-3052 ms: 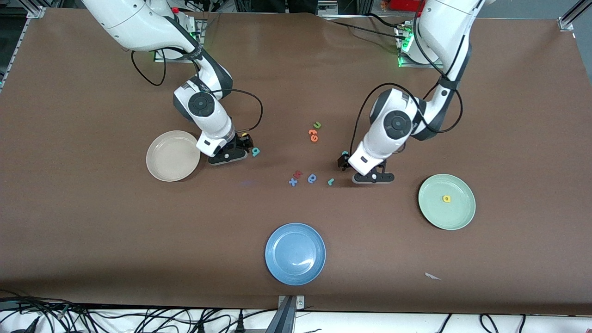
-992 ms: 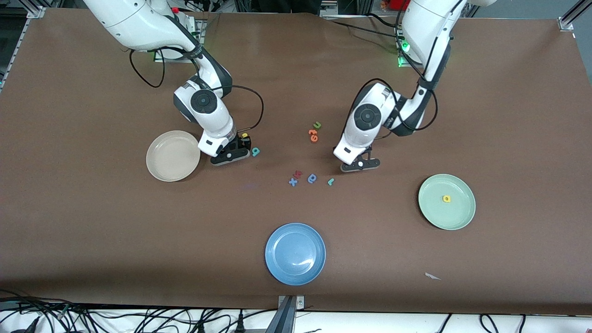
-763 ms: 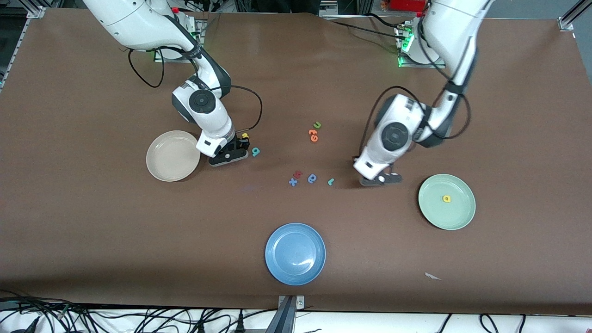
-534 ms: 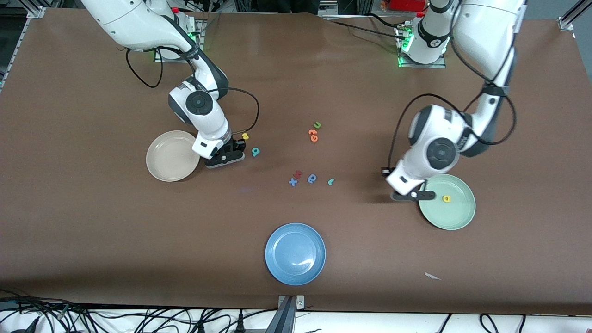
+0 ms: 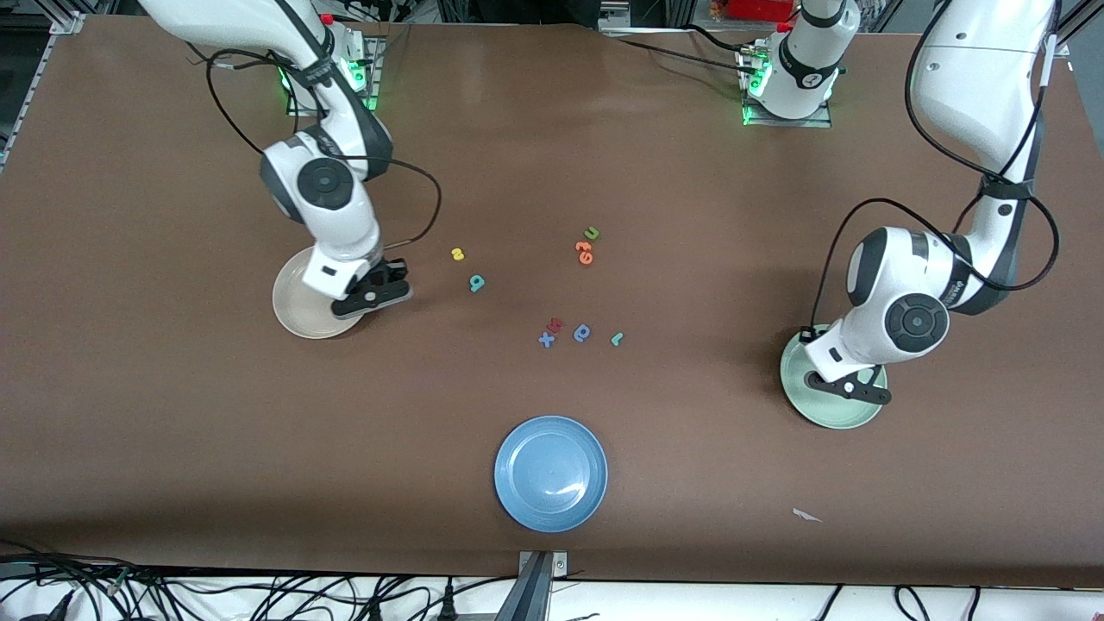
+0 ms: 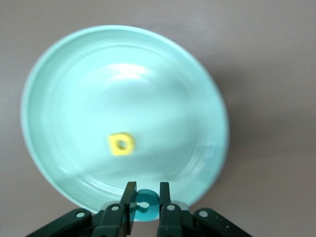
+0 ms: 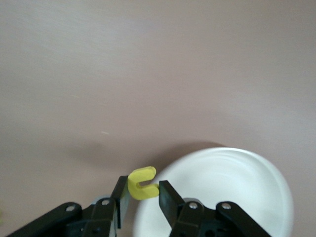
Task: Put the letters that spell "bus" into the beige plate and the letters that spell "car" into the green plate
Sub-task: 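Release the teal c on the green plate while the right gripper drops u, then grasp the teal letter with the left gripper while the right gripper grasps teal 6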
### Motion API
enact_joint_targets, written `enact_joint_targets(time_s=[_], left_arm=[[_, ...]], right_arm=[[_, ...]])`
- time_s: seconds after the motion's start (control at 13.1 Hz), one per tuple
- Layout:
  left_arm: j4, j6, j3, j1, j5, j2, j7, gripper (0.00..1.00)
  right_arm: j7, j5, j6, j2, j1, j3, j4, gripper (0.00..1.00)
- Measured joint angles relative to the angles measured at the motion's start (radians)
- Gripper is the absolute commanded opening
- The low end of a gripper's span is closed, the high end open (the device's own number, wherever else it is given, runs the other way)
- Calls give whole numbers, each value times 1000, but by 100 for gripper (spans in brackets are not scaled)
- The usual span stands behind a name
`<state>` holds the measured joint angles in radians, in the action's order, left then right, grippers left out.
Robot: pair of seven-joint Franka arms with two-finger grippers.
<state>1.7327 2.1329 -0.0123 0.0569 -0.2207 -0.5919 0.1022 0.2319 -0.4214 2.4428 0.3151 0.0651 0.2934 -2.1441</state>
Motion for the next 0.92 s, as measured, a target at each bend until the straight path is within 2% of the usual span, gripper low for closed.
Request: enact_joint_targets(time_s=[0.15,0.23,0.46,0.69,0.92], left_arm=[[-43,2,-1,-5,-28,-30,53,100],[-64,2,-5,-4,1,-37,54,100],[-85,2,-12,6,246,-38,41,100],[-86,61,-42,38,360,-47,-117,100],[-86,177,-52,177,384,-75,-393,100]], right_arm=[[-111,0,-8,-10,-77,-3,-2,36],[-146,0,-8,-10,-106,-4,-5,45],[-162,0,-8,-9,-121,-2,-21,60],[-154,4,-19,-8,-118,3,-29,61],[-109,62,-21,-7,-118,15,-29,64]])
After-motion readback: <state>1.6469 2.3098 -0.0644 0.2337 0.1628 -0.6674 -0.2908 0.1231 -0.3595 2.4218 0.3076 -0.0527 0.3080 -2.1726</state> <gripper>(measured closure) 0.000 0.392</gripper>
